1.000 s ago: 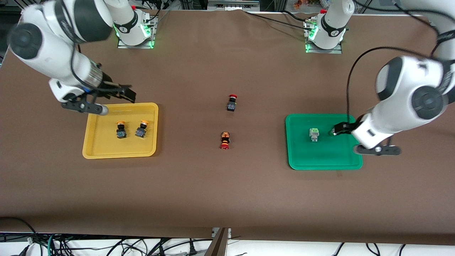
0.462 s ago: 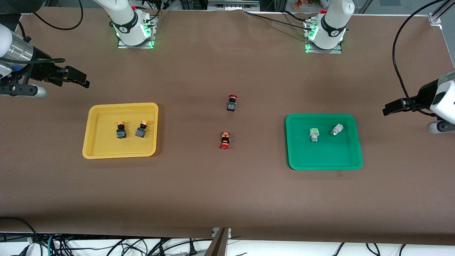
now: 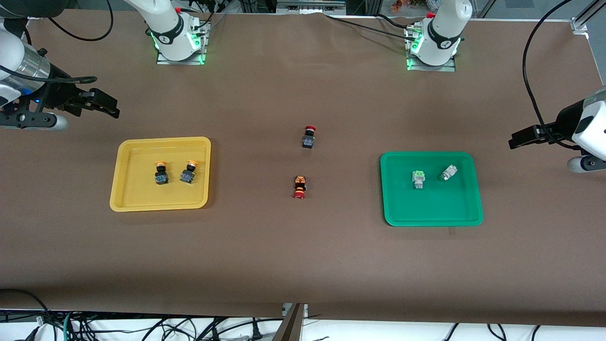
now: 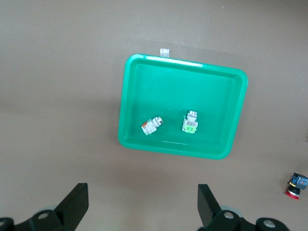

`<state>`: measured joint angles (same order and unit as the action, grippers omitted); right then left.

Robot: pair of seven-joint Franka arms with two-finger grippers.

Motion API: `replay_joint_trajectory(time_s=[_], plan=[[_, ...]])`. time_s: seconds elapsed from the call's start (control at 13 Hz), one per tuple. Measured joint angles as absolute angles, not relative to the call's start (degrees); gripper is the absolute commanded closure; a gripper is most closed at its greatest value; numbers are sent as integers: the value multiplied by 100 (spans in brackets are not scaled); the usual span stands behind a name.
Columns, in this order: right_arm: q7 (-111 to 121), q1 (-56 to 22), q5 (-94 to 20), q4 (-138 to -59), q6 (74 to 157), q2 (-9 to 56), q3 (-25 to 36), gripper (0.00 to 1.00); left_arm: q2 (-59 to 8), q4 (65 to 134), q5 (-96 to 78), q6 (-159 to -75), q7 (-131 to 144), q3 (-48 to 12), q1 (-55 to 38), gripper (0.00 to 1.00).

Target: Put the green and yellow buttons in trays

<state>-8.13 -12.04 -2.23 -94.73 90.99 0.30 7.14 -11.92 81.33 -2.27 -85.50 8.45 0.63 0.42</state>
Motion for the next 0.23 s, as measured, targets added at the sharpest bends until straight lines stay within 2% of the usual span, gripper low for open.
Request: replay_joint_trajectory(time_s=[0.23], plan=[[-807, -1204, -213, -9164, 9080, 219, 714, 0, -1198, 8118, -227, -8556, 845, 76, 41, 0]])
